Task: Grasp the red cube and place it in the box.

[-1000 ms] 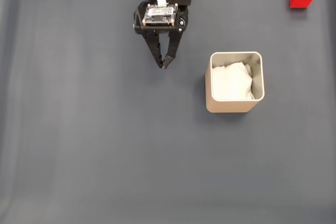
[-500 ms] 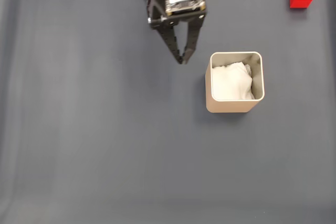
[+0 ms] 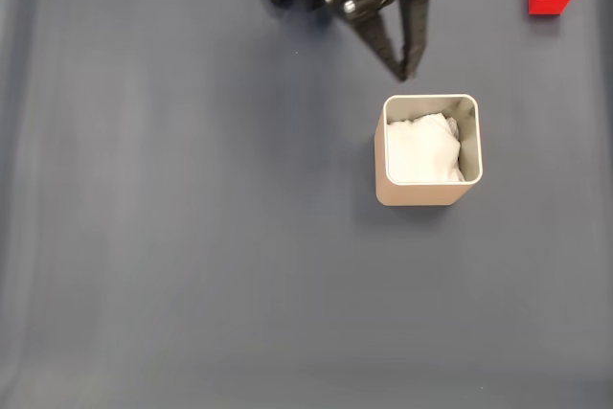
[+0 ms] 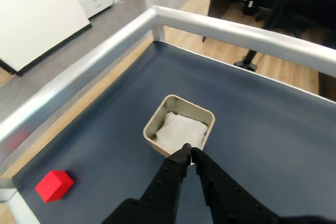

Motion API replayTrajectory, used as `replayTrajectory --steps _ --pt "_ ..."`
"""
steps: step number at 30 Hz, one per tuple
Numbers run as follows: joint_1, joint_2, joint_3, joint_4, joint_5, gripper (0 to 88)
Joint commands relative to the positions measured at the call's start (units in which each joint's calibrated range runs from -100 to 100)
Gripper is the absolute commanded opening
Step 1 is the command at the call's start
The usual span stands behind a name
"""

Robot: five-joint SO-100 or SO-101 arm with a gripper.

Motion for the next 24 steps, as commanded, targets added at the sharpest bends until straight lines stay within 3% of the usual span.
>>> replayTrajectory --steps 1,12,24 --pt "-4.89 -1.32 -3.88 1.74 0.83 0.2" --pt "-20.65 0.07 -6.89 12.4 2.1 0.9" --pt "-35.71 7.68 -10.44 17.25 -0.29 2.4"
